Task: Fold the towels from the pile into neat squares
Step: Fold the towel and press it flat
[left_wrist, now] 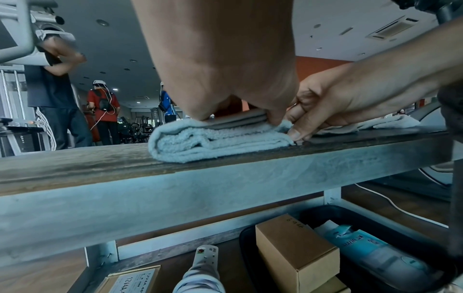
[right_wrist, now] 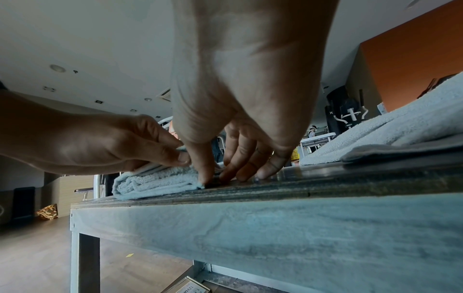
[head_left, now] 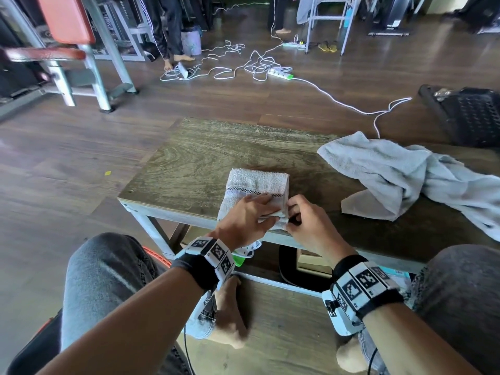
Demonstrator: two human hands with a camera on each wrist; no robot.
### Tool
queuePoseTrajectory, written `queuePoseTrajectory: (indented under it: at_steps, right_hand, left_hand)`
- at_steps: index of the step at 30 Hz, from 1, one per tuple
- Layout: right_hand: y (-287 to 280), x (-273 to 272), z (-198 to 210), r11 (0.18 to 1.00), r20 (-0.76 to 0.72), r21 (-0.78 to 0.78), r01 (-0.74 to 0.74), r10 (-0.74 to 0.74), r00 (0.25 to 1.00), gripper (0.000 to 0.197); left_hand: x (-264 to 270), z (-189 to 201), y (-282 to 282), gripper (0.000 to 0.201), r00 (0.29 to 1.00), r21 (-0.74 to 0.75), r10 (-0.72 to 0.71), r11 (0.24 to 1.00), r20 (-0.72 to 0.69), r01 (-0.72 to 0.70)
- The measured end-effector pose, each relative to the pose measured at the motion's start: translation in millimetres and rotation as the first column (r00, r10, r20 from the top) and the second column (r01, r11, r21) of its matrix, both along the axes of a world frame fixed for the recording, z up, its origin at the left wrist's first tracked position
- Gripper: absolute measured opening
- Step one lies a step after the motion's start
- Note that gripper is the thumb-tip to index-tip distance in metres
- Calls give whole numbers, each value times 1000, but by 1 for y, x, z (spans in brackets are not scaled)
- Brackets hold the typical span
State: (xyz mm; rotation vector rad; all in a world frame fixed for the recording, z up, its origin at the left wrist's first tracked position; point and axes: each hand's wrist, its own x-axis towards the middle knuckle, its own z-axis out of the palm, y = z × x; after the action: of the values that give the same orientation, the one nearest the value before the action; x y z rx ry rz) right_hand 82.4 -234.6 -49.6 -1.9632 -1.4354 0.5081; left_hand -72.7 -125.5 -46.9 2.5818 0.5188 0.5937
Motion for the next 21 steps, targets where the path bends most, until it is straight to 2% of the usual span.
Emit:
queuePoseTrajectory:
  at_steps: [3,7,8,11,12,16,19,21]
  right_hand:
    - [0,-1,1,1000,16,-5,-5,5,1000,39]
    - [-1,-1,-1,999,24,29,-14,14,1000,34]
    - [-1,-1,-2,999,24,39,-16,15,1000,32]
    - [1,0,-4,999,31,43,1,-2,1000,29]
    - [2,1,-5,999,31,40,7,-8,1000,29]
    - [1,0,-8,997,39,73,-14,12,999,34]
    - [-2,-2,-8,997,88,62,-42,36,995,49]
    - [-4,-3,-8,999,122,30,-37,33,992,48]
  left_hand:
    - [2,-4,2,34,999,-43,6,999,-39,-8]
    - [5,-2,-2,27,991,-109,37,994,125,-24]
    - [7,-5,-1,32,995,-113,44,993,93,-33]
    - [8,-13,-2,40,982,-88,37,995,-186,-54]
    - [8,-13,-3,42,970,-79,42,995,-241,-62]
    - [8,-7,-7,48,946,-80,31,995,-323,-60]
    - [7,0,-6,65,917,-162,-3,984,-399,-67]
    - [7,9,-5,58,935,-255,-34,965,-352,-61]
